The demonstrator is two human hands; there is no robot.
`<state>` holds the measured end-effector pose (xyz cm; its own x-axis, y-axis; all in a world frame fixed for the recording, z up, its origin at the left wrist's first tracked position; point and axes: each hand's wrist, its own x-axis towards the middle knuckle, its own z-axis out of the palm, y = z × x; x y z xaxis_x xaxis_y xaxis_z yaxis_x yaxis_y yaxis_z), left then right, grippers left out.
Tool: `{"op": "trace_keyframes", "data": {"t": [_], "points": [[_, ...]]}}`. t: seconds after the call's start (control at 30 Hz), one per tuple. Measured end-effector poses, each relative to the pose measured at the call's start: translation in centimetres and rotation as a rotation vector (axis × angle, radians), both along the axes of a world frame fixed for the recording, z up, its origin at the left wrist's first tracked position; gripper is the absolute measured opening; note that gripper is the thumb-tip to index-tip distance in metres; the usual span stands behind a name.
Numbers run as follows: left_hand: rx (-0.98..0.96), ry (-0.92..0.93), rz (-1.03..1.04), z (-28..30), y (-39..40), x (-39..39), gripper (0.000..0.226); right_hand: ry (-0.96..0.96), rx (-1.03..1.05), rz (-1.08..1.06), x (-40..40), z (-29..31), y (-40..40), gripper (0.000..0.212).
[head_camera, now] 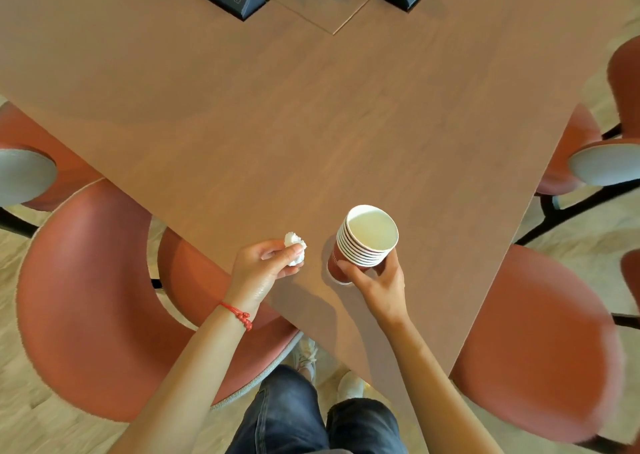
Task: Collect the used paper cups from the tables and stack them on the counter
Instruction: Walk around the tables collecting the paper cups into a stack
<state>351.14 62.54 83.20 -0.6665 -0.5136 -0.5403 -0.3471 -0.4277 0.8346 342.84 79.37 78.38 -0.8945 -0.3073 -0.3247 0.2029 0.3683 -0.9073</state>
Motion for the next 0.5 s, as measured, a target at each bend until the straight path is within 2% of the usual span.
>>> {"op": "trace_keyframes", "data": {"t": [0.13, 0.37, 0.5], "points": [[-0.01, 0.017, -0.109, 0.1, 2.1, -1.3, 0.014, 0.028, -0.043, -0.091, 0.9, 0.9, 3.1, 0.053], [-0.035, 0.071, -0.294, 1.2, 7.6, -2.9, 0.004, 0.101, -0.114, -0.256, 3.5, 2.9, 9.4, 0.06], [-0.064, 0.093, -0.43, 2.0, 12.2, -2.7, 0.013, 0.15, -0.16, -0.372, 5.8, 3.8, 14.3, 0.065]]}}
